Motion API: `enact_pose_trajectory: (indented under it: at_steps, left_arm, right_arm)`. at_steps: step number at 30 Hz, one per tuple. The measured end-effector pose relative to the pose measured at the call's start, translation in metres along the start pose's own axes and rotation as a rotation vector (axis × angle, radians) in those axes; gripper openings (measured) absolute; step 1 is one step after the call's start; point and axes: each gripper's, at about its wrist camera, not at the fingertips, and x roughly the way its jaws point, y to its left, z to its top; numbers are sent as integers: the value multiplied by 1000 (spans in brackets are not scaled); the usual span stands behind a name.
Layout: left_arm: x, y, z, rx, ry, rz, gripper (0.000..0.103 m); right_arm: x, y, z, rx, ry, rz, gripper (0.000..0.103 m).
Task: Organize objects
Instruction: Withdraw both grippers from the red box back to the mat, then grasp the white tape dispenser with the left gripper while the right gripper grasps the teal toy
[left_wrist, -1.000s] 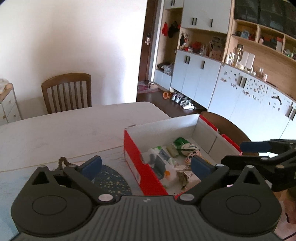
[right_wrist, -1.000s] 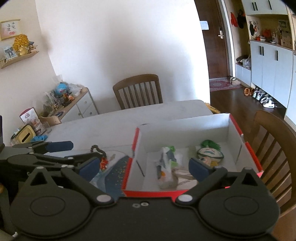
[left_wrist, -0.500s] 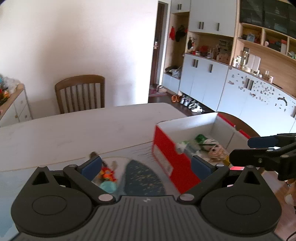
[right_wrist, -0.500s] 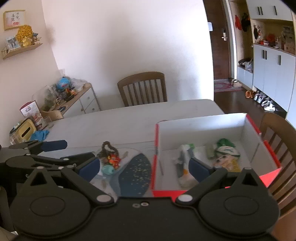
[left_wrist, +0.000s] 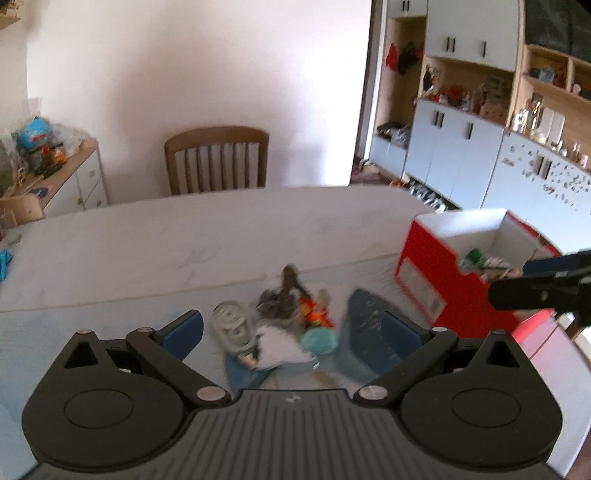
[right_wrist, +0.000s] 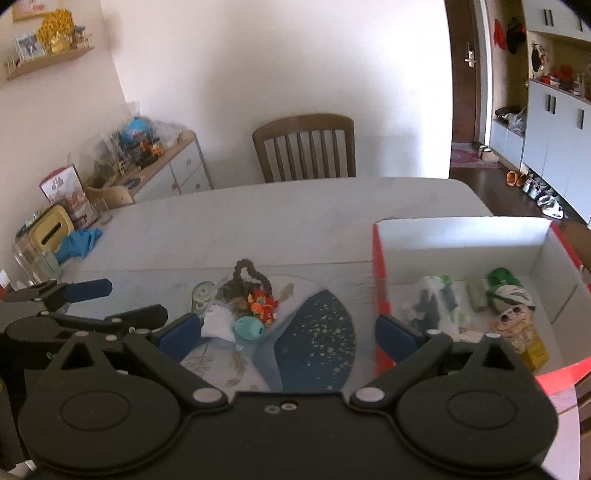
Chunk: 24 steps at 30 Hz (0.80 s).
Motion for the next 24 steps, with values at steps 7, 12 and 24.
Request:
enact_pose_trajectory:
  at_steps: [7,12,24]
  left_arm:
    - [30,32,-8,-19,51,43,103]
    - [56,47,-7,-17,67,106,103]
    - [123,74,-4,-64,163,162,102]
  right_arm:
    - [34,17,0,-45,64,-15,97]
    - [58,24,-2,-86,95,-31,96]
    - [110,31,-5,-141,177,-48,86]
